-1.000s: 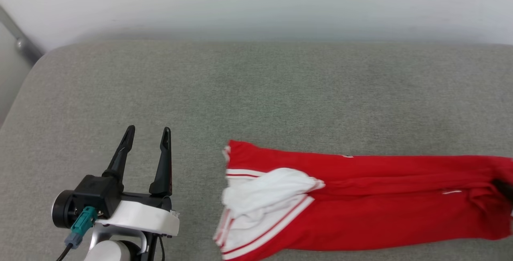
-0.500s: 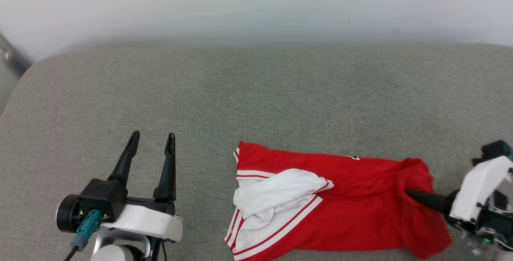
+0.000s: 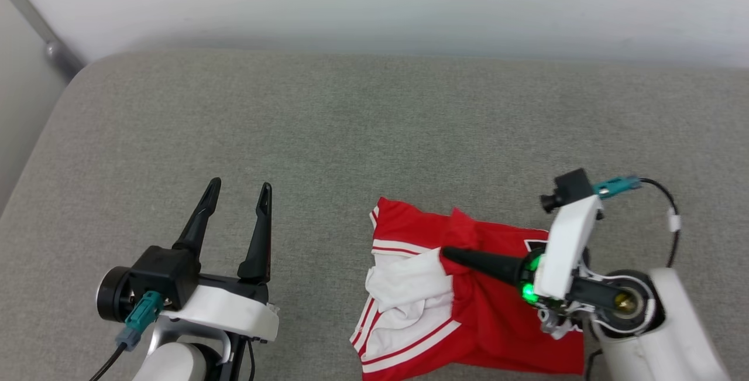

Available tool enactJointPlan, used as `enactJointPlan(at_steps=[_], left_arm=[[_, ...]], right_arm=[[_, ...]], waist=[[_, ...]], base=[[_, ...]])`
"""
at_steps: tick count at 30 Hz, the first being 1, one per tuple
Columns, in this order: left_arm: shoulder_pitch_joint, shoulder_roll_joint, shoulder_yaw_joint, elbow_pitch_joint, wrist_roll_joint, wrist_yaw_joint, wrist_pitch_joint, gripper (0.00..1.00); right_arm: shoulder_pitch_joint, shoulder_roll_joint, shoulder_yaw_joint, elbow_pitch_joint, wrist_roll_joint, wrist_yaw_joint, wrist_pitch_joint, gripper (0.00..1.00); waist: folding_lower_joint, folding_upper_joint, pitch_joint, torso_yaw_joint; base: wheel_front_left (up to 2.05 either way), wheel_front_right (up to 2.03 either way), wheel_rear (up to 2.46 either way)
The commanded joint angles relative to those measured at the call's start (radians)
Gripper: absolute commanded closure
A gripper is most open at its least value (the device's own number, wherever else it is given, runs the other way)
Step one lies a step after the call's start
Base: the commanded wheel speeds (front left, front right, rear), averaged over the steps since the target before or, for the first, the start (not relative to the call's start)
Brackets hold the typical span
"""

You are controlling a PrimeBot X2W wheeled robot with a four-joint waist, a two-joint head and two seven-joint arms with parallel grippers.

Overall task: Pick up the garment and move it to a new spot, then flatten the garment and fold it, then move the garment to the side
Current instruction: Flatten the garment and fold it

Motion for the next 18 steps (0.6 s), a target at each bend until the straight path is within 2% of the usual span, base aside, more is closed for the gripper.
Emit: enactJointPlan(at_steps=[1,5,6,7,8,9,12,15,18], left_arm=[[-0.010,-0.005,-0.002,0.005,0.000,-0.001,-0.007,0.00],[-0.017,-0.008,-0.005,0.012,-0.002,-0.003,-0.012,0.00],[-0.018,-0.008,-0.005,0.013,-0.003,-0.004,-0.014,0.00],[-0.018,-0.008,-0.005,0.015,-0.004,-0.003,-0.016,0.00],[-0.018,-0.009,-0.006,0.017,-0.005,-0.004,-0.016,0.00],[-0.019,-0.010,-0.006,0.019,-0.006,-0.005,-0.017,0.00],[-0.022,-0.011,-0.006,0.025,-0.008,-0.006,-0.021,0.00],[-0.021,-0.011,-0.004,0.030,-0.009,-0.006,-0.024,0.00],[-0.021,-0.013,-0.007,0.035,-0.008,-0.005,-0.026,0.00]], right_arm=[[-0.022,0.001,0.049,0.020,0.026,0.000,-0.032,1.00],[-0.048,0.001,0.152,0.072,0.010,0.000,-0.126,1.00],[-0.052,0.001,0.175,0.082,0.004,0.000,-0.149,0.90],[-0.054,0.001,0.195,0.093,0.006,0.000,-0.172,0.67],[-0.058,0.001,0.214,0.103,0.009,0.000,-0.192,0.24],[-0.066,0.001,0.232,0.107,0.002,0.000,-0.211,0.00],[-0.080,0.000,0.279,0.081,-0.010,0.000,-0.256,0.00],[-0.087,-0.028,0.305,0.049,-0.020,0.000,-0.279,0.00],[-0.099,-0.098,0.356,-0.025,-0.084,0.000,-0.338,0.00]], waist=[[0.0000,0.0000,0.008,0.015],[0.0000,0.0000,0.018,0.031],[0.0000,0.0000,0.020,0.033],[0.0000,0.0000,0.022,0.035],[0.0000,0.0000,0.024,0.036],[0.0000,0.0000,0.026,0.037],[0.0000,0.0000,0.029,0.034],[0.0000,0.0000,0.027,0.029],[0.0000,0.0000,0.020,0.018]], base=[[0.00,0.00,0.00],[0.00,0.00,0.00],[0.00,0.00,0.00],[0.00,0.00,0.00],[0.00,0.00,0.00],[0.00,0.00,0.00],[0.00,0.00,0.00],[0.00,0.00,0.00],[0.00,0.00,0.00]])
